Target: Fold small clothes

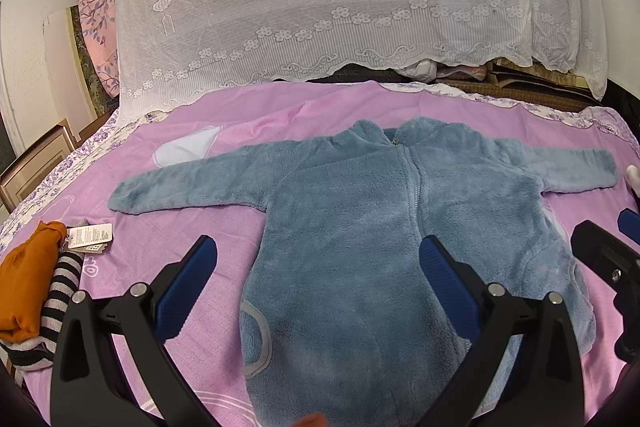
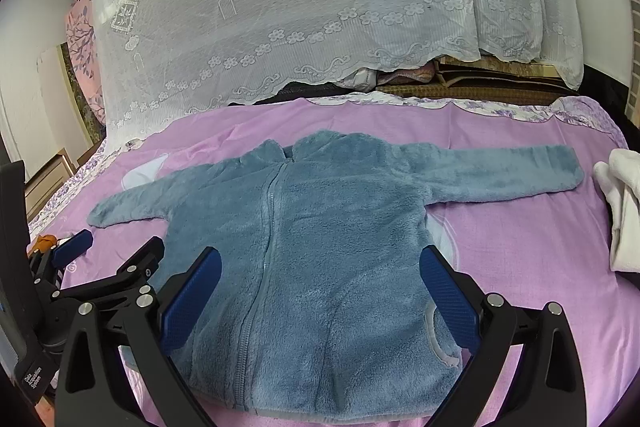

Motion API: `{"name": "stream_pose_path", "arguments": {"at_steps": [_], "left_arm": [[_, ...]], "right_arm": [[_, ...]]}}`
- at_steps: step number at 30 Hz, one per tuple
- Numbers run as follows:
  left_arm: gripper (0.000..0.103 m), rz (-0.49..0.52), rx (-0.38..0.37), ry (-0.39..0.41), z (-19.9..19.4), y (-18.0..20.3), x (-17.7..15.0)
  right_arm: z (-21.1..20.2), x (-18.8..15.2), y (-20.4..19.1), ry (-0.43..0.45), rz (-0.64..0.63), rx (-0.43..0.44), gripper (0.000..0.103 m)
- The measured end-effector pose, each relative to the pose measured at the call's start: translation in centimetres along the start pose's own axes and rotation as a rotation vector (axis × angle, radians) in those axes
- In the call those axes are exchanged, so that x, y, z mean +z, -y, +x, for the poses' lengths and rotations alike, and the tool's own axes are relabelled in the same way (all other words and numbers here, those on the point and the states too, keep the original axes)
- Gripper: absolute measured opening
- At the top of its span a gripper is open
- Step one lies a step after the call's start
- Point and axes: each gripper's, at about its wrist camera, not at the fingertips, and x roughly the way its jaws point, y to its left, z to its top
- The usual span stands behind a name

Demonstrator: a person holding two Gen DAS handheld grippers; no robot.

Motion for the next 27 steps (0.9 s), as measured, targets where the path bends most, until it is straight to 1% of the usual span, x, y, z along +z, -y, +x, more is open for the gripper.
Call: {"name": "stream_pose_path", "arguments": {"at_steps": [27], "left_arm": [[0.099, 0.000, -0.003, -0.005, 0.25, 0.25, -0.39]], "right_arm": [[0.07, -0.13, 0.21, 0.001, 0.010, 0.002, 0.100]]}}
